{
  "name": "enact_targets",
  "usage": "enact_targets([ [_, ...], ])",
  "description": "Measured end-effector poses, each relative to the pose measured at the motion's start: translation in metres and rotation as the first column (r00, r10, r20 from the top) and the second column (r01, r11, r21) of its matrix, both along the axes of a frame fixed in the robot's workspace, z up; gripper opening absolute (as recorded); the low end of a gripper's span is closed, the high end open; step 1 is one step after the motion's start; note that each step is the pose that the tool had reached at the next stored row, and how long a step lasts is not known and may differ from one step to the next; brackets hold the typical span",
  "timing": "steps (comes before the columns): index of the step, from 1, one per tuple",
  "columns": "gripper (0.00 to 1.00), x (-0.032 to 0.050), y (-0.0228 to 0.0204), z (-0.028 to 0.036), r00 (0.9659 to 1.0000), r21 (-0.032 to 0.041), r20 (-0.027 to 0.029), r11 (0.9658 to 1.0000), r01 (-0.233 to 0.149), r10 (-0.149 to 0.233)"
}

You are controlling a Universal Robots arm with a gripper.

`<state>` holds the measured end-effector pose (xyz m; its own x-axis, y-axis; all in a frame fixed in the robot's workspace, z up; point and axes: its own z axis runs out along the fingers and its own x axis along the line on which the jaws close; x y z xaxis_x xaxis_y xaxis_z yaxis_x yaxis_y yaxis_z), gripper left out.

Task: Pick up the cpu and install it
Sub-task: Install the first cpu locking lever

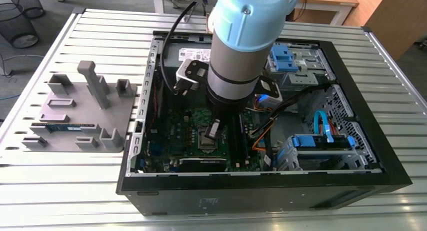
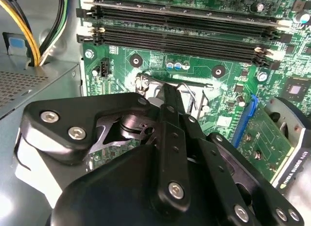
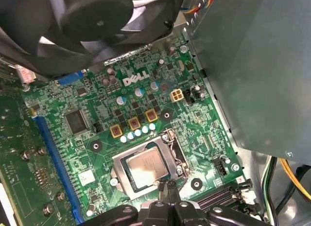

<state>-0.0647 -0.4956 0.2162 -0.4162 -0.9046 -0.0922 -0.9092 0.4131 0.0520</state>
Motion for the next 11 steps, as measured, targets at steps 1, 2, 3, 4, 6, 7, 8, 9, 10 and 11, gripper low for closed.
enact_targets([
  [1, 0.11, -0.0006, 0.0000, -0.0098, 0.9983, -0.0012, -0.0001, 0.9983, 0.058, -0.058],
  [2, 0.11, -0.0006, 0.0000, -0.0098, 0.9983, -0.0064, 0.0003, 0.9983, 0.058, -0.058],
  [3, 0.11, -0.0006, 0.0000, -0.0099, 0.9983, -0.0065, 0.0003, 0.9983, 0.058, -0.058],
  [4, 0.11, -0.0006, 0.0000, -0.0099, 0.9983, -0.0071, 0.0004, 0.9983, 0.058, -0.058],
  [6, 0.11, -0.0006, 0.0000, -0.0099, 0.9983, -0.0078, 0.0004, 0.9983, 0.058, -0.058],
  [7, 0.11, -0.0006, 0.0000, -0.0099, 0.9983, -0.0079, 0.0004, 0.9983, 0.058, -0.058],
  [8, 0.11, -0.0006, 0.0000, -0.0099, 0.9983, -0.0080, 0.0005, 0.9983, 0.058, -0.058],
  [9, 0.11, -0.0006, 0.0000, -0.0099, 0.9983, -0.0081, 0.0004, 0.9983, 0.058, -0.058],
  [10, 0.11, -0.0006, 0.0000, -0.0099, 0.9983, -0.0082, 0.0004, 0.9983, 0.058, -0.058],
  [11, 0.11, -0.0006, 0.0000, -0.0099, 0.9983, -0.0083, 0.0005, 0.9983, 0.058, -0.058],
])
